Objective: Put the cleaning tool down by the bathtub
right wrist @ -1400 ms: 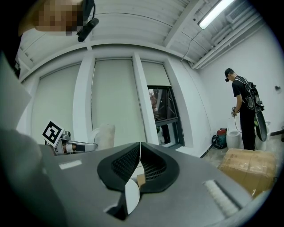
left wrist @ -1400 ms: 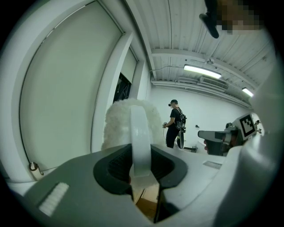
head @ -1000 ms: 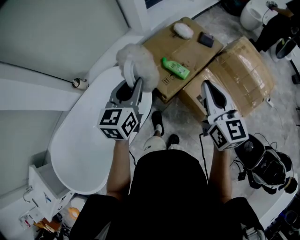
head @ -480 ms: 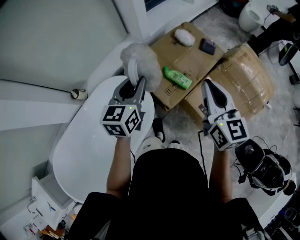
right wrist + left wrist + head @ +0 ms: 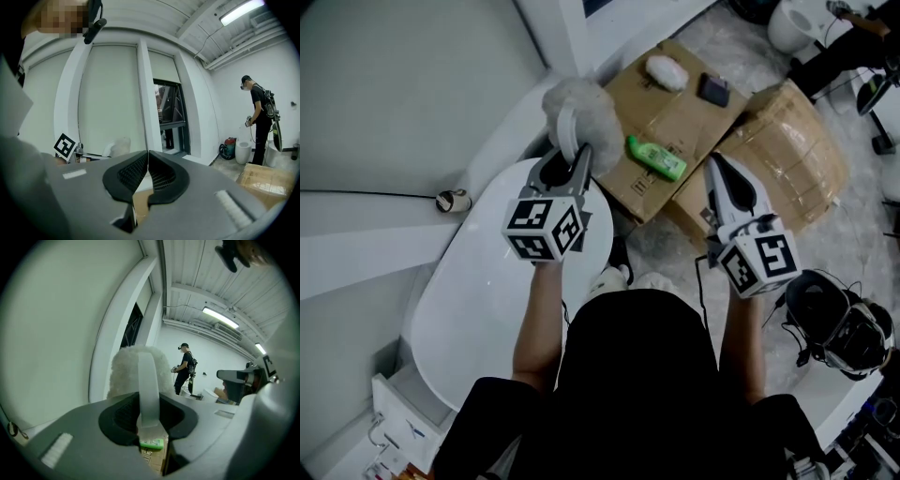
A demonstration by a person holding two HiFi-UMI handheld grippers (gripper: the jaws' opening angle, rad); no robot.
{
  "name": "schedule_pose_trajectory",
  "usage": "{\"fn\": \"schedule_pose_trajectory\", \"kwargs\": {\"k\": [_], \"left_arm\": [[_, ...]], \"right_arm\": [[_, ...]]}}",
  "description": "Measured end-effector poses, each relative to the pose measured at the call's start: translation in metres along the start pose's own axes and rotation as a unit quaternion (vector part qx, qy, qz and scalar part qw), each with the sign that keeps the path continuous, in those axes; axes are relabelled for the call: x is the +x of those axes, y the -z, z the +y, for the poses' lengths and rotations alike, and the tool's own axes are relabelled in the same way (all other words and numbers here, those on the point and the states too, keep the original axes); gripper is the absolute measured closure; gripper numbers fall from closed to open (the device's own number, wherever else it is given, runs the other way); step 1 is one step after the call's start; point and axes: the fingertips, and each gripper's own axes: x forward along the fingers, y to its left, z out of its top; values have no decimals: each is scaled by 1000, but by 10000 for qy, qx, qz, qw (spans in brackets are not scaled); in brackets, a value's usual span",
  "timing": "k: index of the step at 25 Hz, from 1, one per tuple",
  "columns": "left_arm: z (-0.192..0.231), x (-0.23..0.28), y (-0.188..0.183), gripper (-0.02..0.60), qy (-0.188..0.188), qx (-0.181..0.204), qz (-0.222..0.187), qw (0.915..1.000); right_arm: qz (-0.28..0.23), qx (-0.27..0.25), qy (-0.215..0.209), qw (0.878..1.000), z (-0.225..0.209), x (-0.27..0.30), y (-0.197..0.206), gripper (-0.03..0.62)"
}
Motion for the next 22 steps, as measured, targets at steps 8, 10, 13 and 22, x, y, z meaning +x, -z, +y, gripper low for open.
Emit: {"fn": "schedule_pose_trajectory", "kwargs": {"k": [8, 10, 13, 22], "left_arm": [[26, 24, 17, 492, 93, -305, 282, 9991], [31, 29, 22, 492, 88, -353, 370, 9987], [32, 35, 32, 492, 50, -358, 439, 9984], [44, 46, 68, 492, -192, -581, 669, 9959]], "right_arm": [[262, 12, 91, 9996, 8, 25, 8, 583], [349, 13, 88, 9994, 10, 30, 10, 583], [378, 29, 84, 9992, 9, 28, 16, 583], [575, 0, -94, 9983, 9, 36, 31, 583]]}}
